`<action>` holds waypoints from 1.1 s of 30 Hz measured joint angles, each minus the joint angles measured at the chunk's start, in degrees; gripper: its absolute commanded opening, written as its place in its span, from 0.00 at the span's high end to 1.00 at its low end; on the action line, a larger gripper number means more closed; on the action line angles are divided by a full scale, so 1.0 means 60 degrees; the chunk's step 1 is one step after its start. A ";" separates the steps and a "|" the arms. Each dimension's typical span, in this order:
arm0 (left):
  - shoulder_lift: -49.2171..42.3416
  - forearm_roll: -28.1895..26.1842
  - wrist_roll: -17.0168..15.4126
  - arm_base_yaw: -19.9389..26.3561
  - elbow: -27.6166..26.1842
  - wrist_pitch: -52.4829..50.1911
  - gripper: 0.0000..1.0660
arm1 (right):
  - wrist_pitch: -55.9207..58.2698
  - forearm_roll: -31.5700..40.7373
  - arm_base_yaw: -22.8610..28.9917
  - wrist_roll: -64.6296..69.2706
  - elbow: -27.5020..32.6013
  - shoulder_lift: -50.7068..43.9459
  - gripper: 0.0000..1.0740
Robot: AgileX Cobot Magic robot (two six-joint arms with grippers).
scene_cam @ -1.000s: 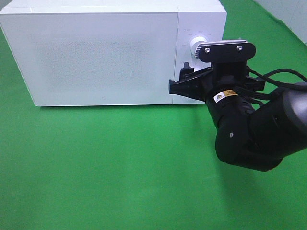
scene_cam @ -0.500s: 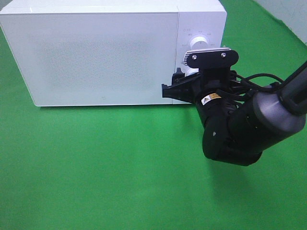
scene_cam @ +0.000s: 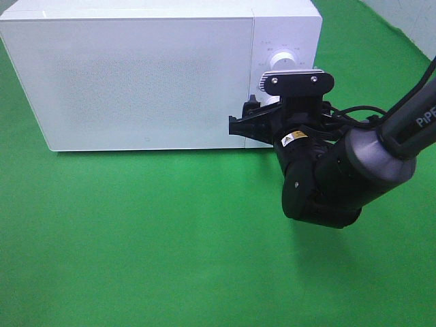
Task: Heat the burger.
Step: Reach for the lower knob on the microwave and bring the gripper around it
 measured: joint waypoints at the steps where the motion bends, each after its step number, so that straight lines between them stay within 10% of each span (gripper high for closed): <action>1: 0.0000 0.0000 0.0000 0.0000 0.0000 0.0000 0.09 | -0.0010 0.0000 -0.0038 0.0029 0.0000 0.0048 0.30; 33: 0.0000 0.0000 0.0000 0.0000 0.0000 0.0000 0.09 | 0.0076 -0.0067 -0.0115 0.0067 -0.0411 0.0449 0.32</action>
